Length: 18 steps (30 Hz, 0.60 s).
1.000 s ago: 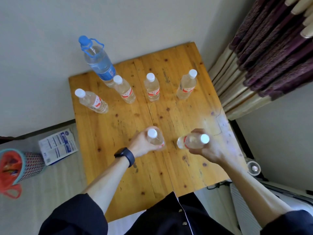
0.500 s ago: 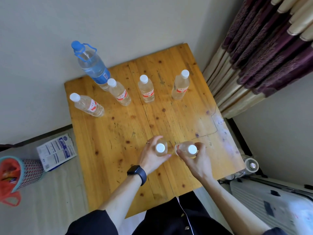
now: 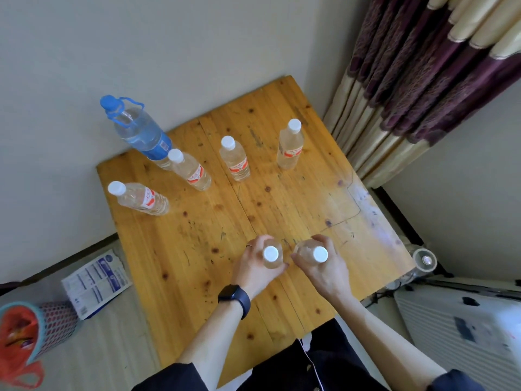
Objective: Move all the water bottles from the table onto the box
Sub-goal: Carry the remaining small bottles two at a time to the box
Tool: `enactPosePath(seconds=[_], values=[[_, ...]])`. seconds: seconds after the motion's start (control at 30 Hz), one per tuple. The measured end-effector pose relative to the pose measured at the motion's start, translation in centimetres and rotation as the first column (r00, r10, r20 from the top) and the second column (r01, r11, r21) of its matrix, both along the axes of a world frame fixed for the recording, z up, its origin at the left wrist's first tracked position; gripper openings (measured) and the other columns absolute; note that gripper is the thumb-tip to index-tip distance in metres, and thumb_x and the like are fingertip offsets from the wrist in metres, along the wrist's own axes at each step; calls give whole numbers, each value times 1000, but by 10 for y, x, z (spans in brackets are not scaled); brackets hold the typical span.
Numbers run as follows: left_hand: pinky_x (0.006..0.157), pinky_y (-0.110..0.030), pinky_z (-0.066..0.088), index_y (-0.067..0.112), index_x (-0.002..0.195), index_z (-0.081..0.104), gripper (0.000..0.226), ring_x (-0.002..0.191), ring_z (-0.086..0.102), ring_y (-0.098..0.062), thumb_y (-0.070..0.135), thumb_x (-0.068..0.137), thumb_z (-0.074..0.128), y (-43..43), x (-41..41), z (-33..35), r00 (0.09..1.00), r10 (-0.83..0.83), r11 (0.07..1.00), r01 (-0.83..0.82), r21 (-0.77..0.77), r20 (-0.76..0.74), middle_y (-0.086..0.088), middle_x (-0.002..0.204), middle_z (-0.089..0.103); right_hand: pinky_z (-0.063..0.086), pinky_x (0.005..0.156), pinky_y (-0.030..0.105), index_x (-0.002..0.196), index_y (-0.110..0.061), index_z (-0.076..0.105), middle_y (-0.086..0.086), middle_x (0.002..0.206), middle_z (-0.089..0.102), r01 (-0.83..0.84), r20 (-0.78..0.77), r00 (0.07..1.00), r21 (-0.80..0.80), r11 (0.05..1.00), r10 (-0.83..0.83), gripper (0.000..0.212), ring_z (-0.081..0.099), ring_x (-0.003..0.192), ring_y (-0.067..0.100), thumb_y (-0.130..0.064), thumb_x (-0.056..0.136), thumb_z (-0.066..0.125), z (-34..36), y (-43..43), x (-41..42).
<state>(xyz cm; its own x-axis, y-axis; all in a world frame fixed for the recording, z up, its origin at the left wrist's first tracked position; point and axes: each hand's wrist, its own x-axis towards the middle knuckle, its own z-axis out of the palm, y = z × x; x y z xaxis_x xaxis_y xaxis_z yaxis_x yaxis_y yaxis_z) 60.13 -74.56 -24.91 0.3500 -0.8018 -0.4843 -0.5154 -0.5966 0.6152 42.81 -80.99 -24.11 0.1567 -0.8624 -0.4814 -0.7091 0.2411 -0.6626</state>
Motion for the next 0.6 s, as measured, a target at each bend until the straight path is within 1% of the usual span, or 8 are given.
enactPosePath(seconds=[0.07, 0.13, 0.23, 0.33, 0.43, 0.5, 0.57, 0.6], values=[[79, -29, 50, 42, 126, 42, 71, 109, 58, -17, 51, 68, 83, -4, 2, 1, 996, -86, 996, 86, 33, -5, 8, 124, 57, 51, 76, 37, 127, -30, 45, -3, 119, 63, 56, 7, 998, 19, 998, -56, 67, 61, 95, 22, -53, 75, 78, -2, 2, 1], [79, -31, 53, 44, 123, 42, 68, 105, 59, -19, 48, 69, 83, -7, 3, 6, 986, -167, 985, 167, 41, -10, 7, 123, 57, 53, 77, 38, 126, -30, 46, -3, 117, 65, 87, 30, 996, 32, 996, -88, 65, 62, 94, 20, -48, 73, 80, 0, 2, -1], [76, -36, 56, 44, 115, 42, 57, 97, 63, -23, 48, 72, 79, -12, -2, 13, 968, -246, 969, 245, 19, 54, 5, 111, 61, 53, 66, 32, 121, -32, 49, -6, 107, 68, 129, 59, 989, 80, 989, -133, 58, 64, 82, 8, -44, 73, 79, 9, 4, -15], [69, -31, 54, 42, 121, 44, 56, 93, 64, -23, 55, 76, 75, -18, -21, 20, 908, -398, 917, 398, 33, 126, 5, 110, 61, 49, 61, 25, 118, -35, 52, -10, 104, 68, 215, 70, 973, 70, 974, -220, 55, 64, 82, 4, -46, 71, 79, 25, 16, -49], [73, -30, 54, 44, 127, 44, 63, 98, 64, -22, 63, 75, 73, -28, -59, 28, 798, -588, 807, 590, 27, 135, 7, 115, 62, 48, 57, 22, 112, -40, 52, -16, 96, 67, 365, 45, 929, 35, 930, -366, 50, 63, 78, 1, -47, 71, 79, 44, 41, -98], [77, -30, 53, 41, 131, 44, 66, 104, 64, -23, 64, 76, 71, -36, -100, 36, 676, -723, 686, 728, 23, 144, 6, 119, 63, 51, 55, 25, 109, -43, 51, -19, 92, 68, 471, 37, 882, -12, 882, -470, 47, 64, 75, 3, -47, 71, 78, 55, 64, -137], [77, -31, 53, 41, 131, 42, 67, 102, 64, -25, 66, 75, 70, -40, -152, 45, 538, -827, 546, 838, -1, 164, 3, 116, 64, 52, 59, 29, 105, -46, 50, -21, 93, 67, 593, 38, 805, -53, 803, -592, 44, 63, 79, 4, -49, 71, 78, 67, 93, -179], [76, -32, 53, 42, 130, 41, 67, 101, 64, -26, 66, 74, 69, -39, -180, 50, 471, -865, 476, 879, -12, 174, 2, 114, 65, 51, 63, 28, 103, -47, 50, -22, 94, 66, 658, 42, 753, -68, 750, -656, 43, 62, 81, 2, -50, 71, 79, 73, 110, -200]])
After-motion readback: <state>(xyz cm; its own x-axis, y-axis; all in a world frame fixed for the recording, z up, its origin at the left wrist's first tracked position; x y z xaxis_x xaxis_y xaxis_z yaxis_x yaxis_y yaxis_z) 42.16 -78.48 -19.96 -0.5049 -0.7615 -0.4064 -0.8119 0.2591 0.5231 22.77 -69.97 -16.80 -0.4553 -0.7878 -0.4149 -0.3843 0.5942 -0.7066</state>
